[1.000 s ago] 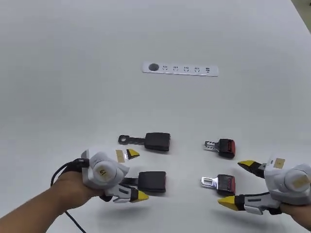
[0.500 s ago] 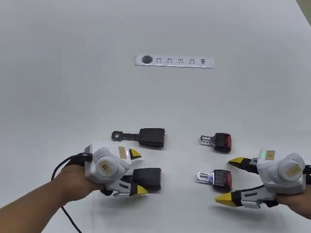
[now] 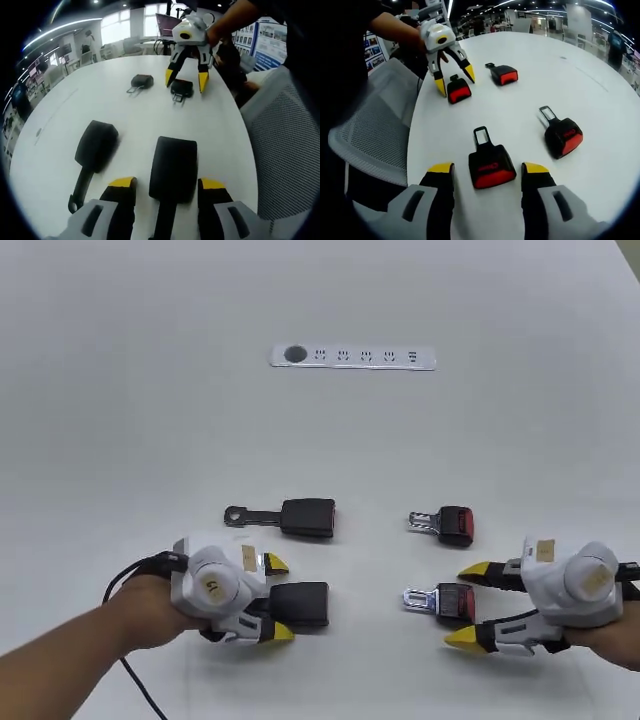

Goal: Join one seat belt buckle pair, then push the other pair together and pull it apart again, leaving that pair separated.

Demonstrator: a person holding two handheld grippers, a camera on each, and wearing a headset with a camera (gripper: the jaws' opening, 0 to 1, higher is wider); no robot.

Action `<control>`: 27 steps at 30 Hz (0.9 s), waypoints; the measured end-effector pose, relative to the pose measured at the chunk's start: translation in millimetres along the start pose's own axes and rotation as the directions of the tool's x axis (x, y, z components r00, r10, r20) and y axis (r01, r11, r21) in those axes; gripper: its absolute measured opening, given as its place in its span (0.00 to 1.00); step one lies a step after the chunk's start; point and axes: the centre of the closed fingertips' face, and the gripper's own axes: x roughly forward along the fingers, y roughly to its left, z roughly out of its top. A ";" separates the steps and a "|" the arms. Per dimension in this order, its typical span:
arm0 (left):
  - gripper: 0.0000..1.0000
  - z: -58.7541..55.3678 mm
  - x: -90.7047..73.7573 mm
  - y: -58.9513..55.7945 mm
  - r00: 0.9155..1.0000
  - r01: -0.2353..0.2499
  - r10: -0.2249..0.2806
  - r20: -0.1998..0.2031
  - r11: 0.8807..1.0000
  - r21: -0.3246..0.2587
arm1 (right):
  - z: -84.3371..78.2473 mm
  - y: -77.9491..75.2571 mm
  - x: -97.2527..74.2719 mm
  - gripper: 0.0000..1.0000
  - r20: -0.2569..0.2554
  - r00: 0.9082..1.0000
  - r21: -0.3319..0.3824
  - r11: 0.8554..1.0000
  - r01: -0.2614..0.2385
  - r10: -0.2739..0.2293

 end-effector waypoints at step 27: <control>0.33 -5.0 -2.1 -6.8 0.993 0.096 -0.085 -0.083 0.984 0.147 | -5.1 0.1 -0.6 0.34 -0.148 0.989 -0.153 0.988 -0.017 -0.005</control>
